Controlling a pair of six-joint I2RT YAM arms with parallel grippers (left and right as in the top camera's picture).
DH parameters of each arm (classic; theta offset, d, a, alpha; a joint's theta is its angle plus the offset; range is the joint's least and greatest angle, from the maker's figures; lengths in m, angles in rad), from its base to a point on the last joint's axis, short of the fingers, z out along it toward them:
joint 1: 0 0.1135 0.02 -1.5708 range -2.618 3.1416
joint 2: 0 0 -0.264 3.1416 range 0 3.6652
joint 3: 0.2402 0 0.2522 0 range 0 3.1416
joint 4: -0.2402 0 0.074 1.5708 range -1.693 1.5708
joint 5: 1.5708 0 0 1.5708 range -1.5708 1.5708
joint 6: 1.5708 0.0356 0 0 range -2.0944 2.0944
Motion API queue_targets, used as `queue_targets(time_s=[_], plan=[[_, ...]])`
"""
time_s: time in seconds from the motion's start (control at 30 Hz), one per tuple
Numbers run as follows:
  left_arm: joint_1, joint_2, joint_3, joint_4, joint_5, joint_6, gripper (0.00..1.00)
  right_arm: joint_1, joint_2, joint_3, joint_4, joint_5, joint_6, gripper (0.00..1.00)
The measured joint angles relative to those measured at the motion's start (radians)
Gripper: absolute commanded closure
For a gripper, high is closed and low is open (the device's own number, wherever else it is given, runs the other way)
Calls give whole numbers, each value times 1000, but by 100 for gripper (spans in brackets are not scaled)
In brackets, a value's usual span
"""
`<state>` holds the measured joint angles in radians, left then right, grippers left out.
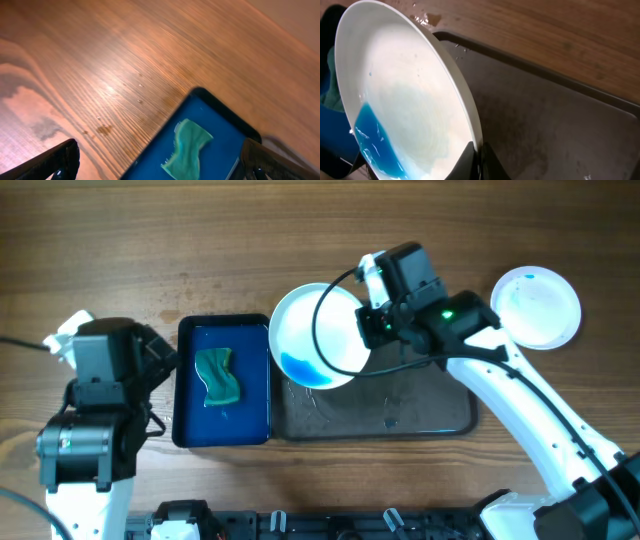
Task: Clean dirty plates on tray and stack at the side
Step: 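Lift the cleaned plate with the right gripper and swing it left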
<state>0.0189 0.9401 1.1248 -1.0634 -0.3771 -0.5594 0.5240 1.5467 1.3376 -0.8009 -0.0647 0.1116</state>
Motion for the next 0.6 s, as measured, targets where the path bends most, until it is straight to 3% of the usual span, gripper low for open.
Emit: queue_targets(time_s=[0.17,0.3,0.6], plan=[[110,-60,0,-12,-3,-15,0,88,118,11,26,14,10,96],[171,-104,0,-33,9,-30,0,170,245,129,18,18,26,96],[181,-116,0,-68,27,-38,0,230,328,349,-6,112,14,96]])
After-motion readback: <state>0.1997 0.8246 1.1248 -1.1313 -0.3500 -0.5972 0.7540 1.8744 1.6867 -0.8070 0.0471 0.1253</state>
